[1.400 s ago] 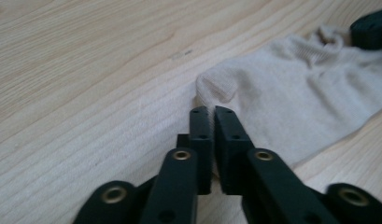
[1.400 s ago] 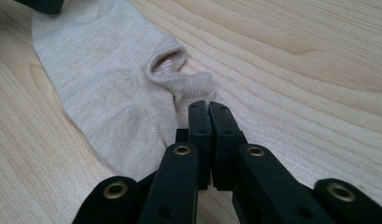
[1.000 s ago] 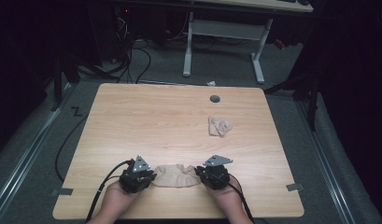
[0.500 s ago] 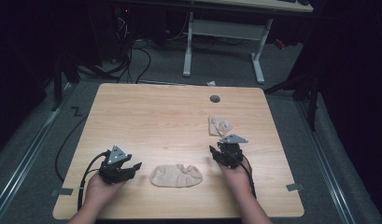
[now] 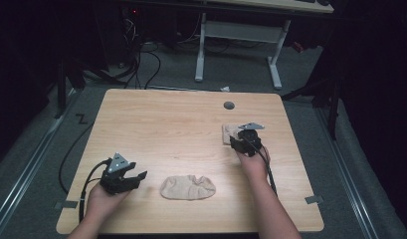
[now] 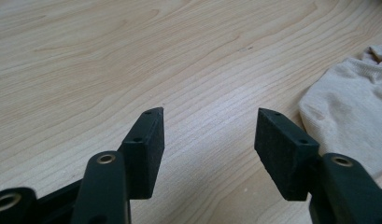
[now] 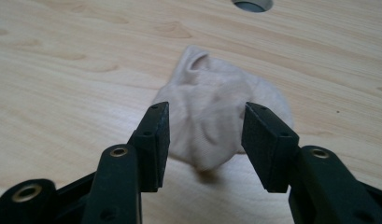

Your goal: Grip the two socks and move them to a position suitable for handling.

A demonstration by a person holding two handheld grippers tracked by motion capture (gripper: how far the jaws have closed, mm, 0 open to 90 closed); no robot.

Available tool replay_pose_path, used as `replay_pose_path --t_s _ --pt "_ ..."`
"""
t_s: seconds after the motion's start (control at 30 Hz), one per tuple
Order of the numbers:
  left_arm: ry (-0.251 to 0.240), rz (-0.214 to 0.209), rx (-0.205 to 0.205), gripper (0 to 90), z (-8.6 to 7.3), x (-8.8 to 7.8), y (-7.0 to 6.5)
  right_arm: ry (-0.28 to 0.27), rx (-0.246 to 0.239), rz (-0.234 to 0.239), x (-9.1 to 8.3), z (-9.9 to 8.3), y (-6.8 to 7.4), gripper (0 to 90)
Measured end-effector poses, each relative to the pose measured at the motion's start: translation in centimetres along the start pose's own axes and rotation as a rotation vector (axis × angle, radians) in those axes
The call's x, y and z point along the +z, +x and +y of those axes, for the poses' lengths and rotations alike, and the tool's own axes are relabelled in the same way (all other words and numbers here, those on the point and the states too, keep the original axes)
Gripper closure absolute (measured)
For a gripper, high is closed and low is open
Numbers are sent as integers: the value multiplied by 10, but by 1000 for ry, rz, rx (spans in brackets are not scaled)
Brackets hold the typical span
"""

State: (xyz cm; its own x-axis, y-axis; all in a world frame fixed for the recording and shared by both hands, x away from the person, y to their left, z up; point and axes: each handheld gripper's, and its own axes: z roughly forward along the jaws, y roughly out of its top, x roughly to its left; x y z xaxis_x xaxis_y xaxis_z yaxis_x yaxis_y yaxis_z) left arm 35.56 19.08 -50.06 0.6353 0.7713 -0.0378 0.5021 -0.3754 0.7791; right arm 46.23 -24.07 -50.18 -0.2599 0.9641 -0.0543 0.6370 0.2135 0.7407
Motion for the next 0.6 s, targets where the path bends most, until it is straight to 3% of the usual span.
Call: replay_pose_path --t_s 0.07,0.2,0.3,0.47,0.6 --pt "9 -1 2 431 0 1 0 33 31 0 6 1 -6 504" --pt "9 -4 -1 431 -1 2 0 56 44 6 12 3 -10 526" --pt "10 -7 -1 431 -1 2 -1 61 39 5 15 3 -9 611" --pt "15 -10 -1 432 -1 3 -1 76 31 14 15 2 -8 855" --pt "12 -12 -1 432 -2 4 0 59 23 37 7 4 -6 867"
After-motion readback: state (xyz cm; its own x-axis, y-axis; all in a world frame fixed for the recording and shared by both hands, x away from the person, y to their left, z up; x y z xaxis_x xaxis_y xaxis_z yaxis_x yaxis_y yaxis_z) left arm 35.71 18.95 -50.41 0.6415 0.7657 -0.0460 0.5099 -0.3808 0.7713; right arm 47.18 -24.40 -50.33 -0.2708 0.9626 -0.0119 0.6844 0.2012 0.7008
